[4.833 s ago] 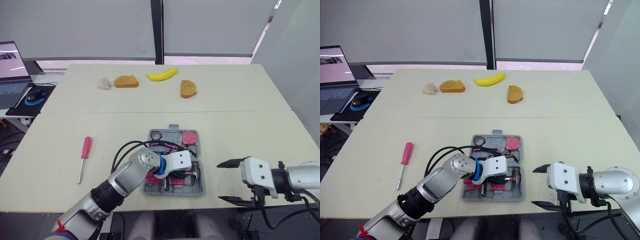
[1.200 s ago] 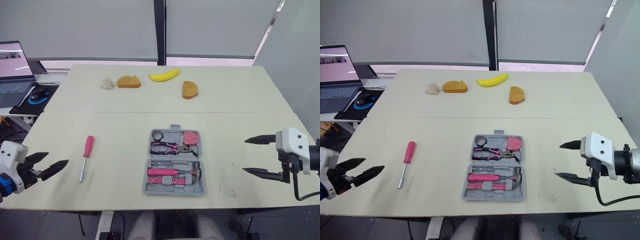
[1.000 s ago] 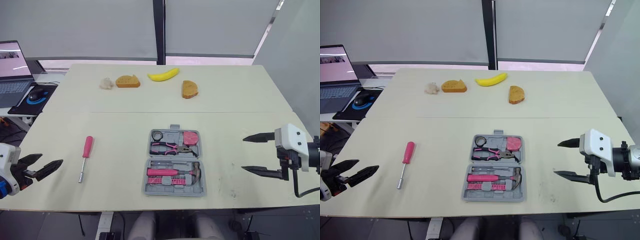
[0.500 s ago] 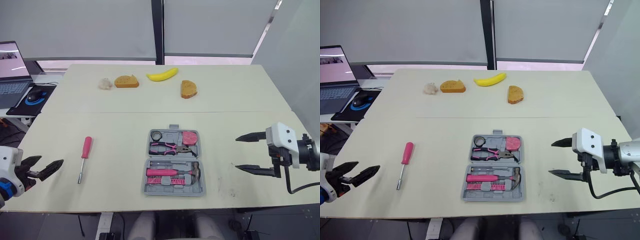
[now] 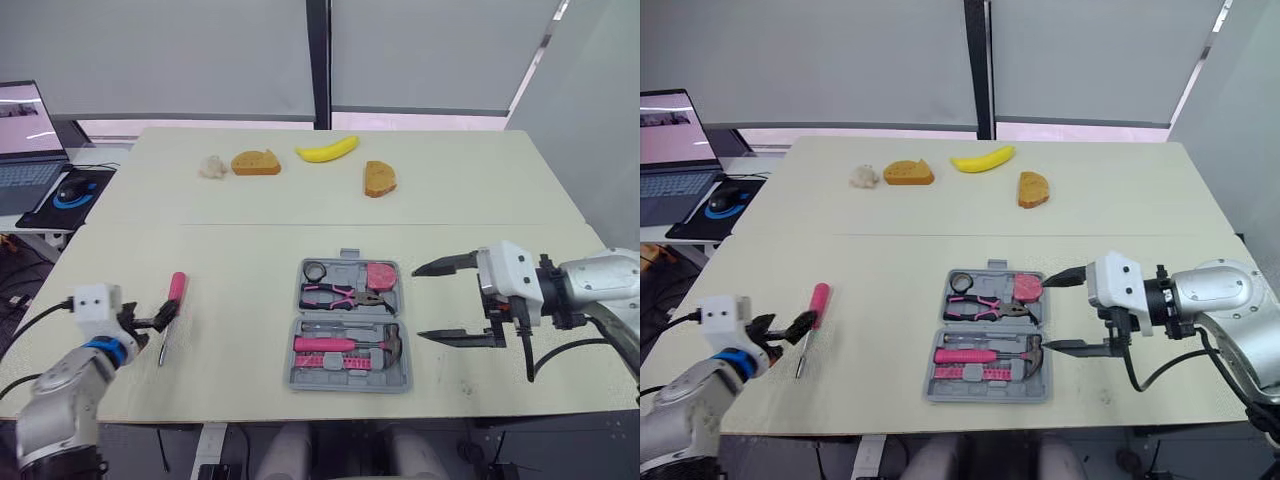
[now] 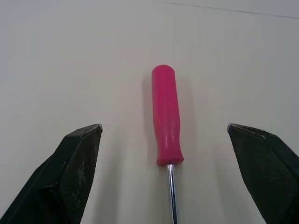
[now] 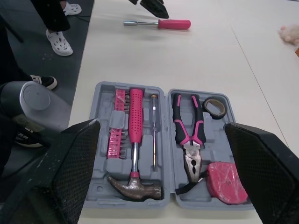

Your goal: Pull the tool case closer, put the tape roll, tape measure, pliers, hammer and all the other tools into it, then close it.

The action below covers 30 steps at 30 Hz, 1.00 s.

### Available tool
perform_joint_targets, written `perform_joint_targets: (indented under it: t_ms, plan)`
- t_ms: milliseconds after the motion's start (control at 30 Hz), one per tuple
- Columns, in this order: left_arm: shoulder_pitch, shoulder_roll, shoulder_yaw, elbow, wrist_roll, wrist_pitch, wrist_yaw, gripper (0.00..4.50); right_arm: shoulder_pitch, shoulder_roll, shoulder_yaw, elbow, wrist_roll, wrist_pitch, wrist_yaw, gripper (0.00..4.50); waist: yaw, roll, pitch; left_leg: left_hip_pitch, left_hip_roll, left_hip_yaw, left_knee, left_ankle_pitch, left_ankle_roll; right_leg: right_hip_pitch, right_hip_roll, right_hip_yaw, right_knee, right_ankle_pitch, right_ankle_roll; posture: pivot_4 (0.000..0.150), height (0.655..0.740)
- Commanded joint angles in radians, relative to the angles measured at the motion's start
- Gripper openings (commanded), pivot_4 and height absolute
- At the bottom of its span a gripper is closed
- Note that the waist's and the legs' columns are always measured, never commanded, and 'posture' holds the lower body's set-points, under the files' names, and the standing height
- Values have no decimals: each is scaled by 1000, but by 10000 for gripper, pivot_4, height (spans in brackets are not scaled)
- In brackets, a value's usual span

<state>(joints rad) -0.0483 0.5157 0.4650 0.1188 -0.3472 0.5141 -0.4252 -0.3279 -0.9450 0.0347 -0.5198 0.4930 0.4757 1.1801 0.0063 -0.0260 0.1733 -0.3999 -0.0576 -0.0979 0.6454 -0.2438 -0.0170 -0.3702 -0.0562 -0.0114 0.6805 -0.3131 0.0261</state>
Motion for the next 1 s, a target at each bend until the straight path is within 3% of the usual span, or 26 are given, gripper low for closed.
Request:
perform_joint_targets:
  t_ms: [33,233,267,333,700,1000]
  plan:
    - [-43,-14,-37,38,42,3,64,44672,-23,4,9,-22,2,5,-7,45000,0,0,0,0,0,0,0,0,0,0,0,0,0,0,0,1500,7400]
    - [-100,-27,-78,140,76,-25,94,44672,-65,38,48,-29,-7,4,-28,45000,-5,0,0,0,0,0,0,0,0,0,0,0,1,0,0,1500,7400]
    - [-105,-28,-89,150,80,-27,89,42919,-70,43,52,-31,-8,7,-31,45000,-5,0,0,0,0,0,0,0,0,0,0,0,1,0,0,1500,7400]
    - [-112,-30,-101,163,83,-29,82,38738,-75,46,58,-34,-8,10,-33,45000,-5,0,0,0,0,0,0,0,0,0,0,0,1,0,0,1500,7400]
    - [-35,-84,-93,41,66,23,122,5991,-71,54,60,-44,-13,4,-42,45000,-3,1,-1,1,-1,0,0,0,0,0,-1,0,1,0,0,1500,7400]
    - [40,-184,-186,-330,45,172,193,6043,-51,61,64,-32,-28,-20,-37,45000,-1,1,-1,0,-1,0,0,0,0,0,0,0,0,0,0,1500,7400]
